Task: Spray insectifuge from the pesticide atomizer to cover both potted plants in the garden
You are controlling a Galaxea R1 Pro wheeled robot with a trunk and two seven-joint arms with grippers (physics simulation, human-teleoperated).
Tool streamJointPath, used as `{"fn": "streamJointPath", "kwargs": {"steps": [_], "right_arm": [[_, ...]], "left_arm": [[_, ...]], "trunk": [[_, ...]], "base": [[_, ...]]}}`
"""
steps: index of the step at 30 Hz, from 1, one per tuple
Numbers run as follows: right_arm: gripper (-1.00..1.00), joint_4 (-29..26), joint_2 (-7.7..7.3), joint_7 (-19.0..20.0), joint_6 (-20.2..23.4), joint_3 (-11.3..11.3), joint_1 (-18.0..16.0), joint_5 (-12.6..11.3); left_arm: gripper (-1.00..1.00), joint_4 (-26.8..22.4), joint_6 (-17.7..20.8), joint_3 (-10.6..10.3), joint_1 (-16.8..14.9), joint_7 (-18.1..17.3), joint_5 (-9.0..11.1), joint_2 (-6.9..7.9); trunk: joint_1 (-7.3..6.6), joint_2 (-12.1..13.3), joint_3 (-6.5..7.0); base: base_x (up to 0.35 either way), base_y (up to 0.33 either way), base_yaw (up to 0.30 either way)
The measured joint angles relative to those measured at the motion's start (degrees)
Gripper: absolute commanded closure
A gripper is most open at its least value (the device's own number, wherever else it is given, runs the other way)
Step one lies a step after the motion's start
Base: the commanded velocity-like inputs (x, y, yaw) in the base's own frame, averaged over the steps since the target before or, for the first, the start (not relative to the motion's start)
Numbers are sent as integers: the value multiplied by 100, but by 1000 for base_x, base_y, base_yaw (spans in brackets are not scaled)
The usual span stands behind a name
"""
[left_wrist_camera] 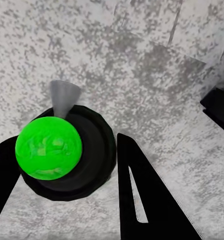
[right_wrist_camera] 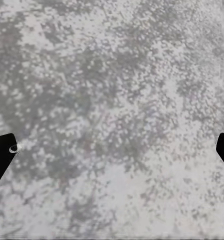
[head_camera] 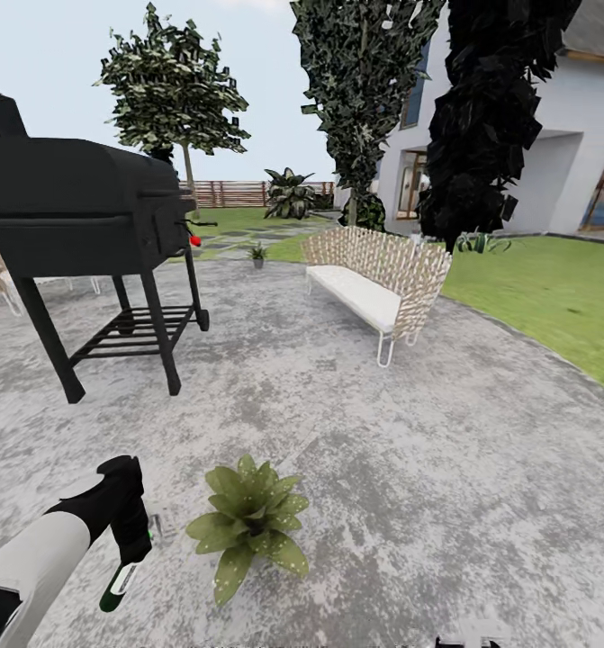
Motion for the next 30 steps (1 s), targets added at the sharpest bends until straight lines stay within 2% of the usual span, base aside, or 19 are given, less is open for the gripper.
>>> {"fn": "streamJointPath", "kwargs": {"steps": [13, 17, 20, 30], "right_arm": [[-100, 12, -4, 2, -2, 6, 0, 7], [-100, 9, 12, -1, 0, 7, 0, 1], [-100, 5, 35, -2, -6, 5, -1, 0], [-100, -2, 18, -2, -1, -8, 0, -5]], "left_arm": [[100, 7, 31, 6, 8, 36, 2, -23], [100, 69, 25, 7, 31, 466, 34, -56], [100, 103, 19, 10, 109, 678, 99, -65], [100, 107, 14, 34, 197, 703, 97, -69]], "trunk": [[-4, 0, 0], [-4, 0, 0], [-2, 0, 0], [1, 0, 23]], "base": [[173, 296, -10], [217, 224, 0], [24, 23, 0], [-49, 1, -233]]}}
